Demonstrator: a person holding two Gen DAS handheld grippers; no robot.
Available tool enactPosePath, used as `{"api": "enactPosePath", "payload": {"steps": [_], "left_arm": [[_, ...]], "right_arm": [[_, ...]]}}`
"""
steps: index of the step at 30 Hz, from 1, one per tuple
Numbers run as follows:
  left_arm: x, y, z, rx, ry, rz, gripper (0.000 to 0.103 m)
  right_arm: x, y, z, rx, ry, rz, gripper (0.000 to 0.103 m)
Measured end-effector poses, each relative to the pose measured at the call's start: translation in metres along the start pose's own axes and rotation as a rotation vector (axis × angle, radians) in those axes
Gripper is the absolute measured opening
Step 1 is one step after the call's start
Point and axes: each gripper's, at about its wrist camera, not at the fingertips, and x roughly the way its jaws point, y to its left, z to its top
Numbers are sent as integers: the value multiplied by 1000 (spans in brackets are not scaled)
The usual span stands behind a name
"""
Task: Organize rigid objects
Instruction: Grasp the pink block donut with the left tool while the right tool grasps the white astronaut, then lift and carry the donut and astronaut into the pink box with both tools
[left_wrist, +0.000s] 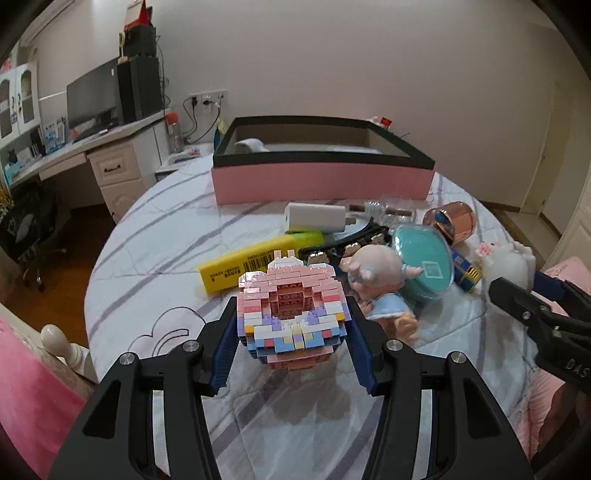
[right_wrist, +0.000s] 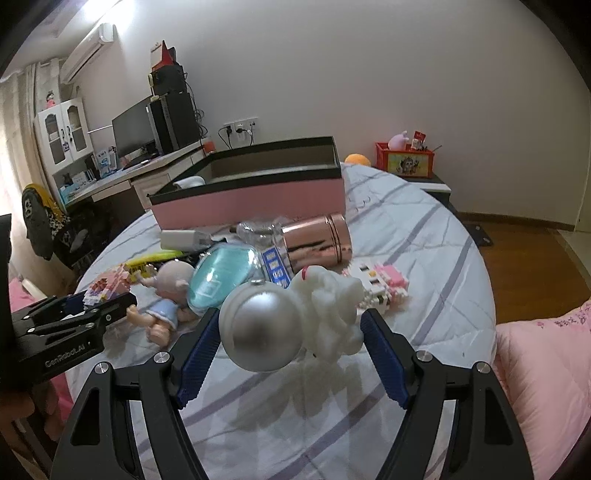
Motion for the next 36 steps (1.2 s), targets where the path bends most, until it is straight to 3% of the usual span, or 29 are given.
{"api": "enactPosePath", "payload": {"steps": [13,18,19,28,29,31,36], "left_arm": [[-21,-2,19,19,-66,-29,54],[-19,-4,24,26,-64,-41,54],[-18,-5,24,26,-62,-43,54],[-9,-5,20,29,-31,-45,54],[-9,-5,20,29,-32,-46,54],[-9,-5,21,33,-36,-46,54],[-10,-9,25,43,-45,-49,54]], "right_arm": [[-15,18,17,-33,-51,2,76],[-1,16,21,-20,-8,29,76],[4,13,18,2,14,50,67],[34,2,-7,58,98,33,67],[34,1,-8,55,94,35,67],[30,2,-9,42,77,22,55],[23,5,-5,8,53,12,54]]}}
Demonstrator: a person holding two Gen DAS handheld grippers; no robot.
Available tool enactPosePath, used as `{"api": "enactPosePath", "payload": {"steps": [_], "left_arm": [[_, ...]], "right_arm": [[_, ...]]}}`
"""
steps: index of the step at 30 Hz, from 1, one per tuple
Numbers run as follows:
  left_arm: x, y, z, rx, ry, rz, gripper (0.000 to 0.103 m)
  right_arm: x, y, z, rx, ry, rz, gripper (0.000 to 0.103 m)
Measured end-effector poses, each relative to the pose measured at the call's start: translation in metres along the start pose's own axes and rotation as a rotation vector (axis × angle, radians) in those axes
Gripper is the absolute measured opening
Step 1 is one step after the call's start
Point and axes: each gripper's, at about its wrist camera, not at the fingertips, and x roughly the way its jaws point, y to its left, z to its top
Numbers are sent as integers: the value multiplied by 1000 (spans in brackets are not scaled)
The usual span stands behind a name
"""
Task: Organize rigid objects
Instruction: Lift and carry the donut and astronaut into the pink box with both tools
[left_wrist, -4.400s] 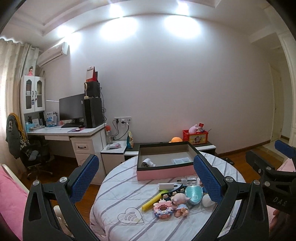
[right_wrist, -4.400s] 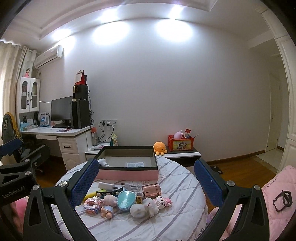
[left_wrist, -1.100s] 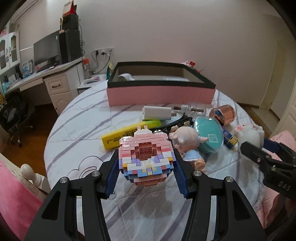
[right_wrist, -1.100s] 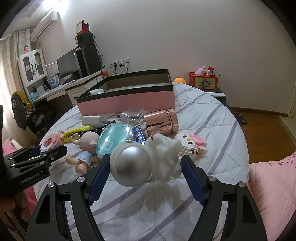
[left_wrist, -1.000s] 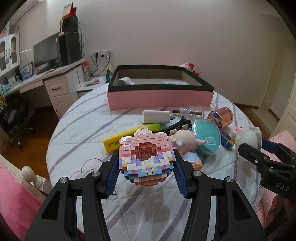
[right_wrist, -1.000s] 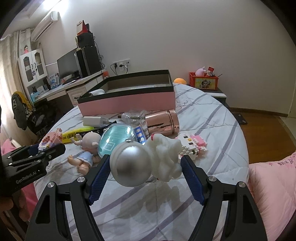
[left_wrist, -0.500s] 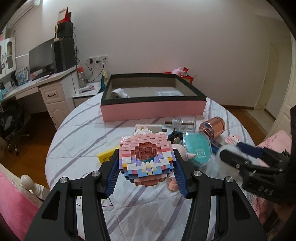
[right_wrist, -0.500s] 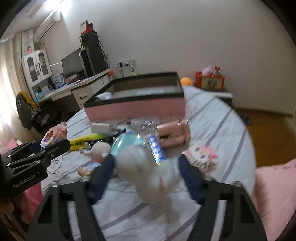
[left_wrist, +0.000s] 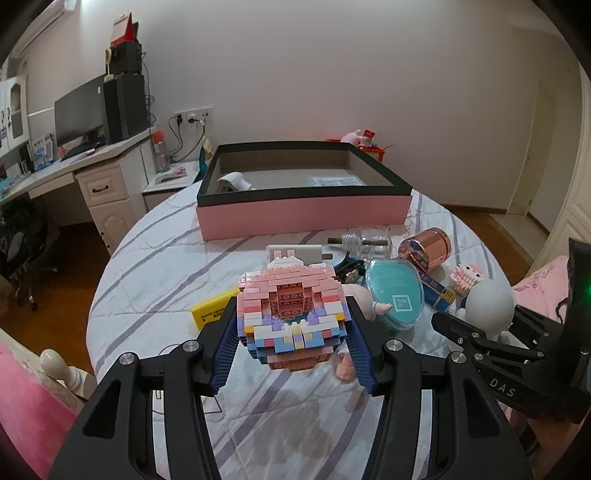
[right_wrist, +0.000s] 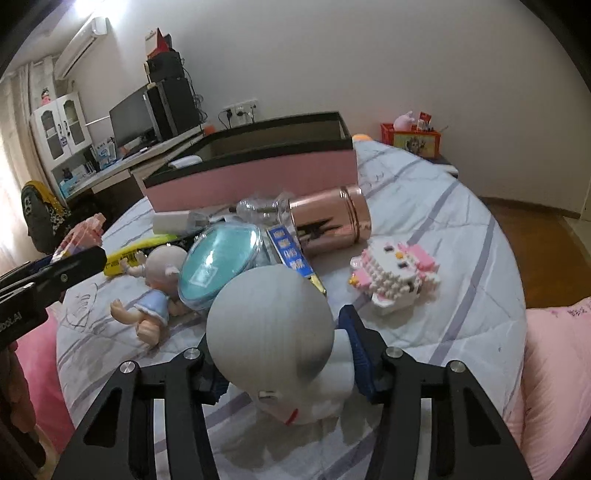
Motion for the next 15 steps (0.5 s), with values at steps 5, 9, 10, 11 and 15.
{"api": "enactPosePath", "payload": {"steps": [5,9,10,11,15], "left_arm": [[0,-5,14,12,-16,-21,54],[4,-6,40,30,-44,-33,54],[6,-6,46,33,-50,-35,54],[10,-5,58,36,-54,-34,54],[30,0,99,57,-75,-28,54]], "right_arm": [[-12,6,21,-37,-44,15,54],[-16,11,50,-70,-81,24,54],[-17,13,61,-82,-96,24,54],[-15,14,73,-91,-107,33,54],[2,21,118,-130,-114,35,54]]}}
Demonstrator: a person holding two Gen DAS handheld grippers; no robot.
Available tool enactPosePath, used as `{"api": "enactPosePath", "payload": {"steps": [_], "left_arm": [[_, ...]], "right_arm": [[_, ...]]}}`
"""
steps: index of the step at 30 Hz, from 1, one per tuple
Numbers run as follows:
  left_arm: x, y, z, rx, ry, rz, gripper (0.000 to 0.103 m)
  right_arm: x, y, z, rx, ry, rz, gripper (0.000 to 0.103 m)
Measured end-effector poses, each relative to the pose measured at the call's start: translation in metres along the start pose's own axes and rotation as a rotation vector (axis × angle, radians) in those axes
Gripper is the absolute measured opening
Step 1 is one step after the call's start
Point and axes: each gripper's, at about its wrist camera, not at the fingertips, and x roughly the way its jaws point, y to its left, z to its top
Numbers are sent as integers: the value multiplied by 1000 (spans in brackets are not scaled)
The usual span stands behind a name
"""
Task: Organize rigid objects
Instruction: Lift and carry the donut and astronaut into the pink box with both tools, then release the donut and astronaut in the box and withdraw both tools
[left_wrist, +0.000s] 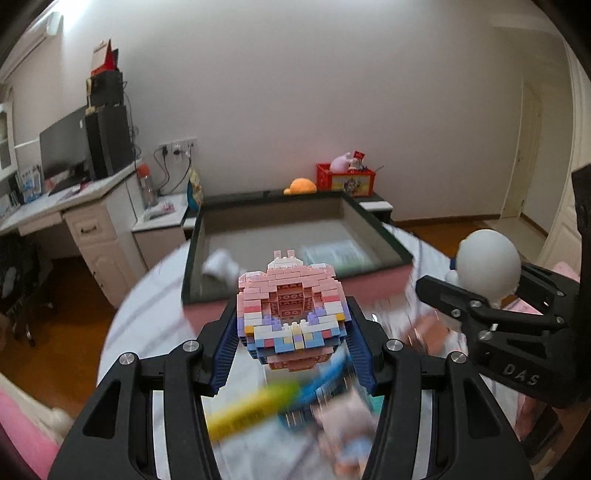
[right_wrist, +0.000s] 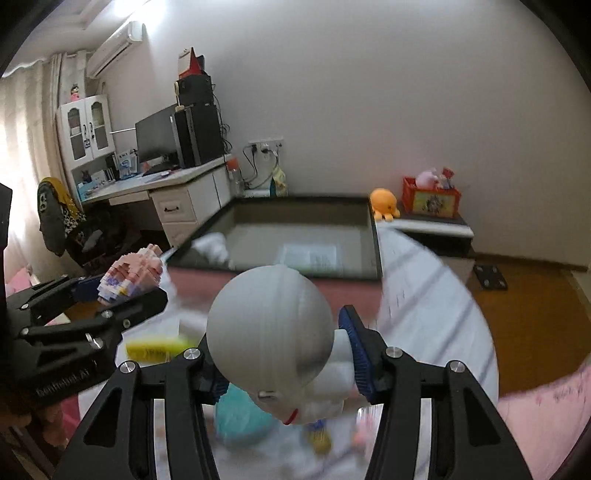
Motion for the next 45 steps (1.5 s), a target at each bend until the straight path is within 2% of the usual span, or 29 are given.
{"api": "enactPosePath", "payload": {"steps": [3,5,10,17,24,26,27,28,30,34,37,43,45], "left_arm": [[30,11,30,-2,26,-16,54],[56,19,50,4,53,-9,54],[122,41,82,-31,151,-31,54],[196,57,96,-40,291,-3,54],[220,59,85,-44,352,26,55],[221,60,85,-49,349,36,64],[217,62,85,-61,337,46,71],[213,66,85,-75,320,51,76],[205,75,86,-108,294,54,92],[172,83,83,-135,229,53,94],[133,81,79,-139,157,64,99],[37,68,61,-125,-23,109,103],[-2,58,49,-112,-90,122,103]], "right_arm": [[29,-4,31,-3,17,23,54],[53,-6,50,-16,31,2,54],[121,-18,80,-15,132,-15,54],[198,-33,89,30,288,-20,54],[228,-40,84,56,381,-26,56],[226,-41,86,54,369,-36,58],[224,-42,87,56,361,-44,61],[222,-42,89,61,354,-57,70],[212,-48,93,85,317,-70,82],[182,-52,97,138,256,-20,82],[152,-47,98,138,208,5,82],[64,-26,88,101,68,36,84],[31,-16,79,76,18,29,88]]}}
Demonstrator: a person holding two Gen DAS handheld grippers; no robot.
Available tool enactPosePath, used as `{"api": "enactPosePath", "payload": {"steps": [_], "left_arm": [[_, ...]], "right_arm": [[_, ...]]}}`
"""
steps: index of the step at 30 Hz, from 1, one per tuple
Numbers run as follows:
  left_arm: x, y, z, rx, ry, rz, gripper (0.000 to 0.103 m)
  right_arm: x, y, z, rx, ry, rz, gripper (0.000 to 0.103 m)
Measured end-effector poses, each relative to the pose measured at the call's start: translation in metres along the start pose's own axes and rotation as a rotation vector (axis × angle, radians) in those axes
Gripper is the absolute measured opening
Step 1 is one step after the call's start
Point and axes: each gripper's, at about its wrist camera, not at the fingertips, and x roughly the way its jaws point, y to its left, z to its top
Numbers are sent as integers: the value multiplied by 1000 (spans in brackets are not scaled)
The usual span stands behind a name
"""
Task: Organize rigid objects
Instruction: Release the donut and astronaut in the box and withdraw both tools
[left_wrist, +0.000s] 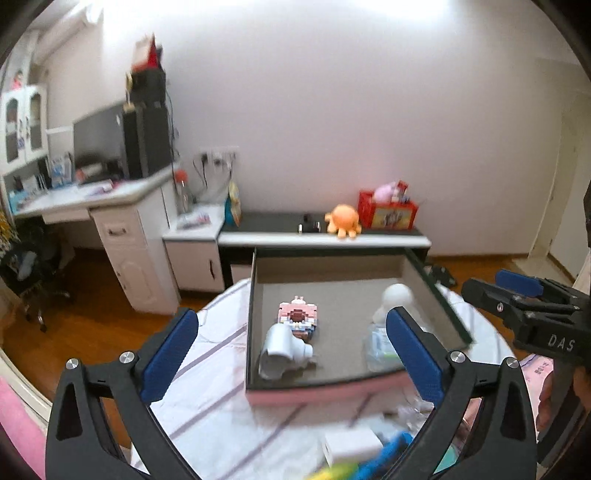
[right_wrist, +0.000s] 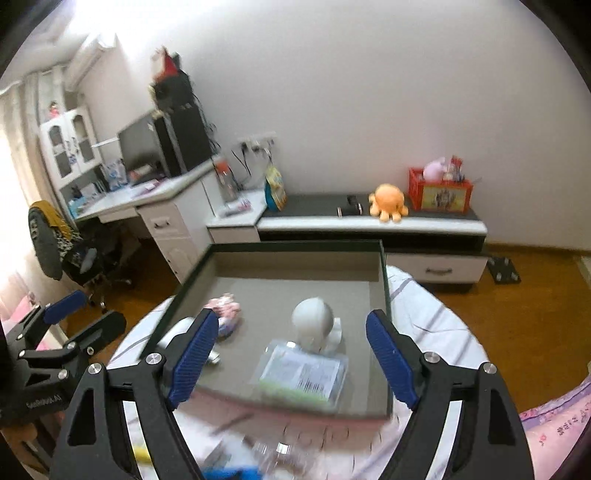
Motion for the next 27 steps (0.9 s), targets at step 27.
{"api": "enactPosePath", "payload": {"steps": [27], "left_arm": [[-205,-54,-100,70,-257,38,103]], "right_arm": [[-207,52,-138,-3,-375,-227,103]]}}
